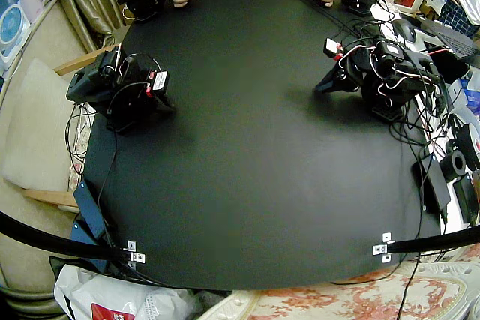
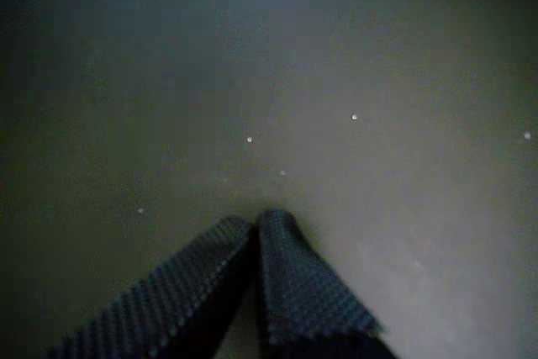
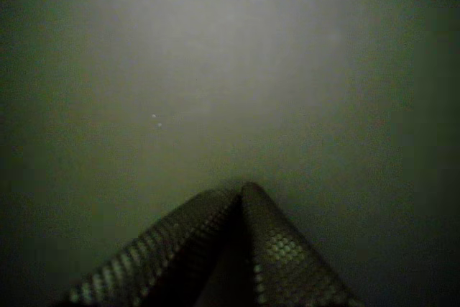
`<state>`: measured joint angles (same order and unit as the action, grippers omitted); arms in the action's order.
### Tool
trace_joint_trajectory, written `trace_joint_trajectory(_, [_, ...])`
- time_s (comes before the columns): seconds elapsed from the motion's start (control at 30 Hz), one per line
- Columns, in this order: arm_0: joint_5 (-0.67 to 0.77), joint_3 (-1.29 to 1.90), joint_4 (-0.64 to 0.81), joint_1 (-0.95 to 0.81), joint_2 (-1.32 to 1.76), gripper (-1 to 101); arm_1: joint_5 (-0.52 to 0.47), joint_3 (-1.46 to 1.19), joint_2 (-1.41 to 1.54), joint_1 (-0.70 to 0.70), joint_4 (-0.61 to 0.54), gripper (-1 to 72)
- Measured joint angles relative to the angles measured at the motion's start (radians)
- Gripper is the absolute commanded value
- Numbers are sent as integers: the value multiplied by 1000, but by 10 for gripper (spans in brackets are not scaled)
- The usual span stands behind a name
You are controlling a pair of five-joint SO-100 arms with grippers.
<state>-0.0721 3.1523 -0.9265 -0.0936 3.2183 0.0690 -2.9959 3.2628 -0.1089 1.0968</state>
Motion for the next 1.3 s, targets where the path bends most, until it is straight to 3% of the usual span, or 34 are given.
trace_joint_trajectory(0.07, [0,0,11,0,0,0,17,0,0,18,-8,-3])
trace_joint_trajectory(0.3, [15,2,287,15,0,0,-49,-21,-8,35,-140,0])
trace_joint_trajectory(0.33, [15,2,321,6,0,0,-66,-21,-8,31,-160,85])
trace_joint_trajectory(0.37, [15,2,353,8,0,0,-61,-21,-8,31,-172,123])
trace_joint_trajectory(0.47, [6,18,551,38,-2,0,-71,-21,-9,54,-244,-3])
trace_joint_trajectory(0.57, [-9,17,664,35,-2,0,-31,-21,-9,67,-290,-5])
trace_joint_trajectory(1.3, [-12,15,565,44,-2,0,-55,-21,-9,40,-321,-5])
